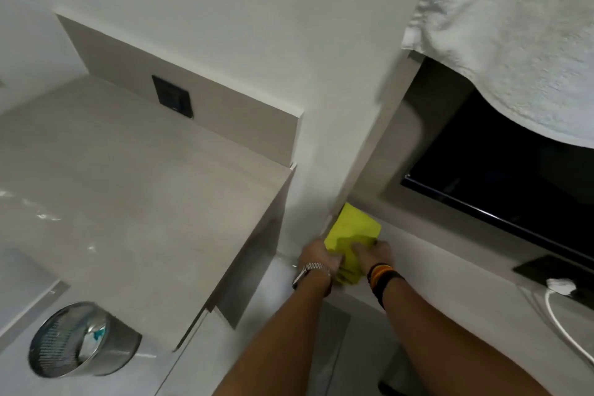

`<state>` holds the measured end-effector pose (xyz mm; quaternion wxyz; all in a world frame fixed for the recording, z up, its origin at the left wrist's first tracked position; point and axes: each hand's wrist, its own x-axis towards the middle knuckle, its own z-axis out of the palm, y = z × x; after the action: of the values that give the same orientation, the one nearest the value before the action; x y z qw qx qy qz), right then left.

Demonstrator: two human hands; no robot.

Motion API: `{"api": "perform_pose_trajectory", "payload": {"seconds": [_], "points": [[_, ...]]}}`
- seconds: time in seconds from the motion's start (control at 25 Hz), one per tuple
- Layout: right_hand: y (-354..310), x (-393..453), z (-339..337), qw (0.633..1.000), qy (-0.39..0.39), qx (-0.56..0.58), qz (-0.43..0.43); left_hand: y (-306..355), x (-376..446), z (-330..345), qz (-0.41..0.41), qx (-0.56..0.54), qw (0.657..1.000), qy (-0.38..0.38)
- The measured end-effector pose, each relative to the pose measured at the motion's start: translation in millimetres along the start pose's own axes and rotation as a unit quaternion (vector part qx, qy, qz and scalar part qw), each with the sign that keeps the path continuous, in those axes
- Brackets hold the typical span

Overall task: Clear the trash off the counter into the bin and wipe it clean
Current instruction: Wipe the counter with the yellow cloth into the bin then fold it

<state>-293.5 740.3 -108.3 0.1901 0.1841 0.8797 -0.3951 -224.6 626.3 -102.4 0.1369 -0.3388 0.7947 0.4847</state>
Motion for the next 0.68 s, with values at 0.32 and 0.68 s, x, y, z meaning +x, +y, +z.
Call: {"api": "perform_pose_trajectory", "payload": {"seconds": [0.32,0.68], "points": [[-83.3,-84.7,87.3,0.975,-0.066,0.094,-0.191,-38.7,-16.9,-118.9,-0.003,-0.141,0.974,0.178],[-121.9,-114.8,185.5,0.885,-0.093,-0.26,-0.376,-157.2,-85.5,-242.3,-0.027,0.182,0.913,0.364]]}}
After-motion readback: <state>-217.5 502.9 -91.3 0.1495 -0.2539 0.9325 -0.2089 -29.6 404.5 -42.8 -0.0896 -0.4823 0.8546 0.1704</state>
